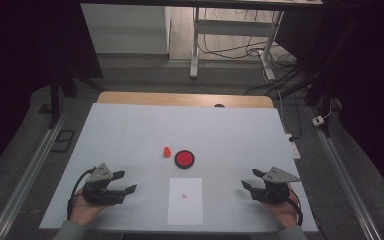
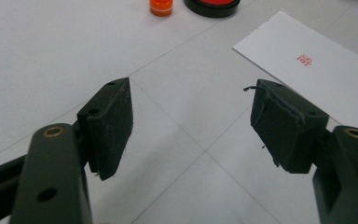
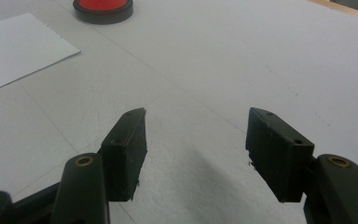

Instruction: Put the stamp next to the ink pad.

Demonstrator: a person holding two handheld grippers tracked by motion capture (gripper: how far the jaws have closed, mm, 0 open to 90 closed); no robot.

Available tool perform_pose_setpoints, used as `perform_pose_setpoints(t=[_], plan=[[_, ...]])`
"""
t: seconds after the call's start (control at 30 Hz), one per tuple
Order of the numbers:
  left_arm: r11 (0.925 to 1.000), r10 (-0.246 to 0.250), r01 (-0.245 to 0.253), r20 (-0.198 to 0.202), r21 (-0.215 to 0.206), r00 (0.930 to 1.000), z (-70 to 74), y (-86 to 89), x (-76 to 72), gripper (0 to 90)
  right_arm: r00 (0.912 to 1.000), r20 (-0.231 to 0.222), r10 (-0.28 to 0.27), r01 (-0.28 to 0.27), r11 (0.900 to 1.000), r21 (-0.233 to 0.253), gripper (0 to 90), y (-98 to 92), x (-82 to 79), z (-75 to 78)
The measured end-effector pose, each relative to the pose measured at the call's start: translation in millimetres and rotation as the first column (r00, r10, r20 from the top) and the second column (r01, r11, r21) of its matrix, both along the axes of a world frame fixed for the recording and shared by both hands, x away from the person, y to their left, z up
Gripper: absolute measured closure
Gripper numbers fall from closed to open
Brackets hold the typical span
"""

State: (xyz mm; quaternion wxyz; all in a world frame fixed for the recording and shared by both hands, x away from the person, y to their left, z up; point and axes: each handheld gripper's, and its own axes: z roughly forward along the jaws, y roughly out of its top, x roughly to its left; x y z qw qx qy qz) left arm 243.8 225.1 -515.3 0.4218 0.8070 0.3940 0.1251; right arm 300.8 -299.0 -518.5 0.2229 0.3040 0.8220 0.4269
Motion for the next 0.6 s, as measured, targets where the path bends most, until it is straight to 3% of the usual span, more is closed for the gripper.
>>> perform_pose_setpoints(t=[0.6], plan=[[0.9995, -0.005, 0.006, -0.01, 0.03, 0.9999, -3.1, -1.5, 1.4, 29.6, 0.9999, 0.002, 0.016, -0.016, 1.0, -0.007, 37.6, 2.7, -1.4, 0.5]])
